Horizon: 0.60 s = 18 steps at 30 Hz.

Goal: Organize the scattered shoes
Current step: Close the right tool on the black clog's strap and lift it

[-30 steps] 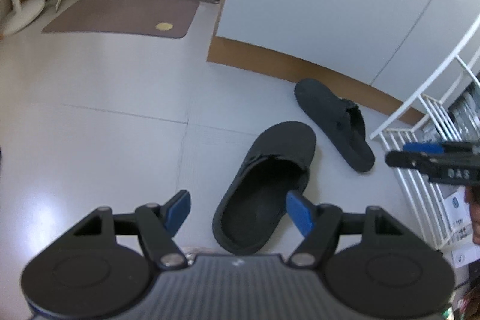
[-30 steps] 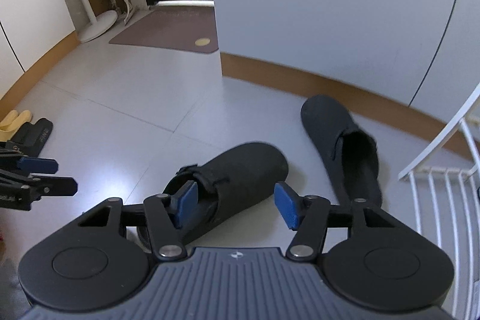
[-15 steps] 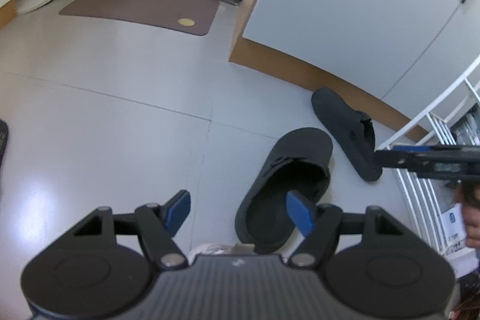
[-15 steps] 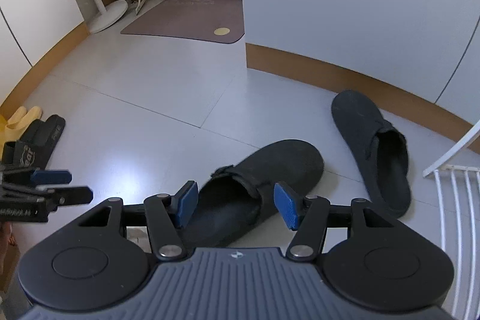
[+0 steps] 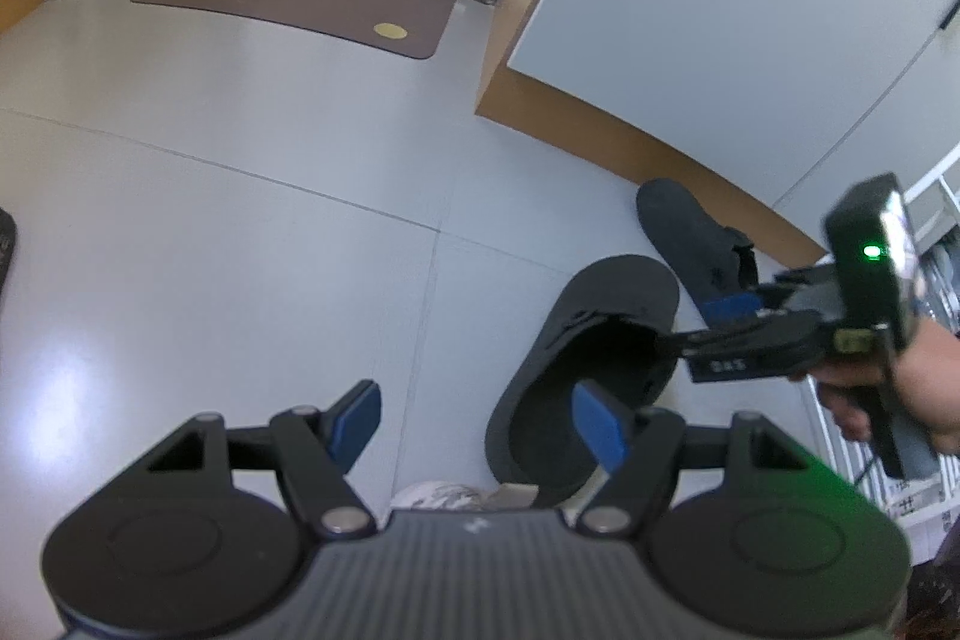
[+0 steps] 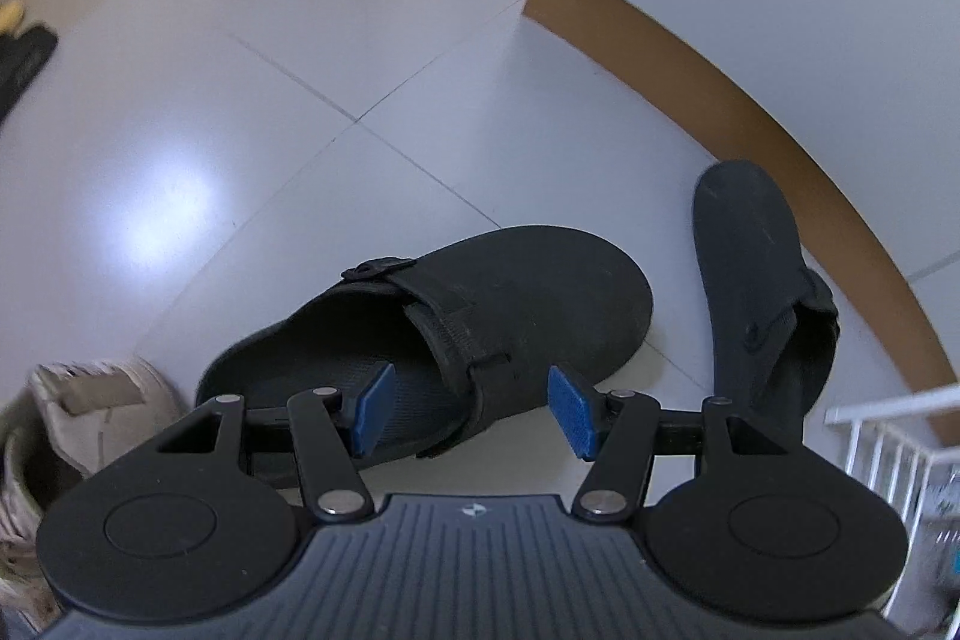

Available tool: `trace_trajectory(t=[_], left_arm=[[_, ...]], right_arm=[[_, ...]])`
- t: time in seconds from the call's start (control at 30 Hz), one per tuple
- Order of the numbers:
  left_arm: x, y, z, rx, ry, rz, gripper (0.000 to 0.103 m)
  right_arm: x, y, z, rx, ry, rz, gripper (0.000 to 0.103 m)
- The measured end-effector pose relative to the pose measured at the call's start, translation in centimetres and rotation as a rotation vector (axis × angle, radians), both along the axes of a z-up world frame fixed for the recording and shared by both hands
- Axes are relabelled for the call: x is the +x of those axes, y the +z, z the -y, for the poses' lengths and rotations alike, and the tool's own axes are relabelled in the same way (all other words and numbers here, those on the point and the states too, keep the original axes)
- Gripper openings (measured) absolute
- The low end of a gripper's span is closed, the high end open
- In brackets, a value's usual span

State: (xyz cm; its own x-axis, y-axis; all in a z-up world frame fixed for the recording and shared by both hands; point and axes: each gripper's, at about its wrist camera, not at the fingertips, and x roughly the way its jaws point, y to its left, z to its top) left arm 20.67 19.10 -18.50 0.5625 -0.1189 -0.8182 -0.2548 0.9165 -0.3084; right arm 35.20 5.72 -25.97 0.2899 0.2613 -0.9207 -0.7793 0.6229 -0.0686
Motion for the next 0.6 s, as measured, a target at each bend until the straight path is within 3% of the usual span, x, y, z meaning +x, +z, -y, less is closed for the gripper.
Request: trace_trajectory(t=[0.13,0.2,0.23,0.27,0.4,0.6], left_arm=[[0.0,-0.4,0.3,0.002,-0.006,-0.011,0.073],[-0.1,-0.6,0.4,0.002,-0.008,-0.019,0.073],[-0.1,-0.7,0.5,0.001,-0.011,-0.021,0.073],[-0.1,-0.8,0.5,-0.005,-0.012,-0.025,0.073],[-0.1,-1.0,0.6,-0.018,-0.009,-0.025,0.073],[-0.2,-1.1,0.8,-0.025,-0.019,-0.024,0.073]], right_arm=[[0.5,-1.3,-0.9,-0.025,0.036,0.026,0.062],[1.2,-2.1,-1.0,-0.031,0.029,-0.014,0.055],[1.5,-2.5,-1.1,-0.035,0.025,-0.034,0.044],[1.8,-3.0,-1.0,-0.049,0.017,-0.046,0.039],[2.5,-3.4,-0.7,-0.047,-0.017,-0.074,0.035],[4.1,-3.2,1.3,0.022,-0.209,-0.196,0.030]])
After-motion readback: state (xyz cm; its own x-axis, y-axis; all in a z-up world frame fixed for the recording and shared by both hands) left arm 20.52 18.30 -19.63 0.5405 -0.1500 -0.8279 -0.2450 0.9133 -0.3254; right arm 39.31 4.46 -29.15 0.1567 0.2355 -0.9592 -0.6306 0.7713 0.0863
